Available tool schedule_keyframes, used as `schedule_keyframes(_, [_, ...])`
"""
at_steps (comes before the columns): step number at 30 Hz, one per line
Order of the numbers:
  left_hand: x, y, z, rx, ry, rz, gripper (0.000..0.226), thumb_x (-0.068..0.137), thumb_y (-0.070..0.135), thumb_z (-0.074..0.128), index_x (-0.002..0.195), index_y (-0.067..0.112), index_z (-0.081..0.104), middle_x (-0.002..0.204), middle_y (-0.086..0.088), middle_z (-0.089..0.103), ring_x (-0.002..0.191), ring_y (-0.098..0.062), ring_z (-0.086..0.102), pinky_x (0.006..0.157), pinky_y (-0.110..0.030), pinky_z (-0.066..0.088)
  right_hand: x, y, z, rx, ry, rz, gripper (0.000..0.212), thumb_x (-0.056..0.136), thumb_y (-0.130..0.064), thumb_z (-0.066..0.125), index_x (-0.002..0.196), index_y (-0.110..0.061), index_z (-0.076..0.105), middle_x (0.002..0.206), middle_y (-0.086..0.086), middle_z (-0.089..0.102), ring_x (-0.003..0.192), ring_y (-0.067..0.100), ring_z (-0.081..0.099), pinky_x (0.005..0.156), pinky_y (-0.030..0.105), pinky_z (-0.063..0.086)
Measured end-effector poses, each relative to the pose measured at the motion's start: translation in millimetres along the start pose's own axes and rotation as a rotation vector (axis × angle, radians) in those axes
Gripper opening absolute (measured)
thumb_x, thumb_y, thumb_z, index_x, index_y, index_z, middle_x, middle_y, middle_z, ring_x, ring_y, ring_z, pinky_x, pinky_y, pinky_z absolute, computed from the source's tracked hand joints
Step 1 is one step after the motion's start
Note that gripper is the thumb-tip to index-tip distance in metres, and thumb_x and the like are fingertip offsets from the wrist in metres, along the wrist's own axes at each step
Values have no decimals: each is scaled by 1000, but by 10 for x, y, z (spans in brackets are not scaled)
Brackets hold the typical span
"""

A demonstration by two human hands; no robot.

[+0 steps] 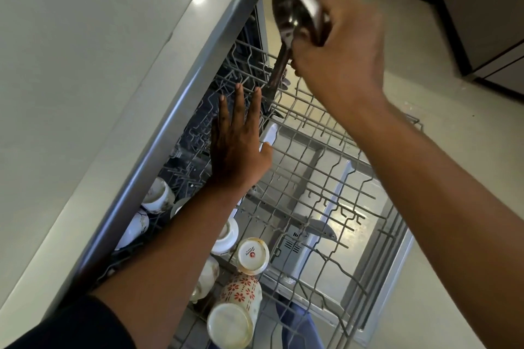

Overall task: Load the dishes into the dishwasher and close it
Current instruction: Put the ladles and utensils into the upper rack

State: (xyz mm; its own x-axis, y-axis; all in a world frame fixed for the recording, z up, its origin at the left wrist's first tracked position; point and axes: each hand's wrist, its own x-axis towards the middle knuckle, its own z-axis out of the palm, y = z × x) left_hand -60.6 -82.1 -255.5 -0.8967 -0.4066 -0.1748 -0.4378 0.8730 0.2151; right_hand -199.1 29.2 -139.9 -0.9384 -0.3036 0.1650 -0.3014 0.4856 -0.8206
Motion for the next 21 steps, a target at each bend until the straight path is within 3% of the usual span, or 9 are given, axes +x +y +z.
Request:
schedule_keyframes(2, [1, -12, 5, -12, 10, 7, 101, 91, 27, 63, 165, 31, -5, 173, -2, -14, 159, -35, -10, 126, -56, 17, -101, 22, 109, -48, -39, -35, 25, 86, -11, 74, 110, -18, 72, 90, -11, 67, 76, 4, 63, 69, 24, 57])
schedule_keyframes(6, [12, -28, 23, -35, 11, 9, 102, 89, 16, 61, 165, 32, -5, 173, -2, -13, 159, -37, -8, 126, -56, 17, -229, 149, 280, -70, -95, -30, 32, 82, -7, 72, 111, -20, 71, 92, -3, 74, 80, 16, 68, 71, 38, 58])
schedule_keyframes(12, [26, -58, 46, -71, -14, 4, 112, 86, 9, 65, 163, 38, -10, 172, 2, -19, 158, -36, -11, 126, -57, 16, -206, 333, 445, -17, -31, 137, 26, 85, -14, 76, 107, -24, 70, 85, -16, 63, 79, 7, 68, 73, 36, 61])
schedule_keyframes(17, [22, -68, 32, -75, -26, 7, 114, 86, 8, 67, 163, 38, -12, 171, 2, -22, 158, -35, -14, 125, -58, 19, -176, 445, 571, -133, -77, 168, 20, 86, -13, 70, 104, -22, 72, 95, -4, 72, 88, 19, 68, 77, 41, 59])
schedule_keyframes(21, [17, -73, 18, -96, -35, -7, 117, 84, 6, 69, 162, 40, -11, 171, 4, -22, 158, -34, -16, 127, -56, 16, -201, 569, 678, -252, -194, 136, 24, 89, -17, 70, 112, -19, 72, 108, 6, 69, 92, 23, 64, 78, 41, 56])
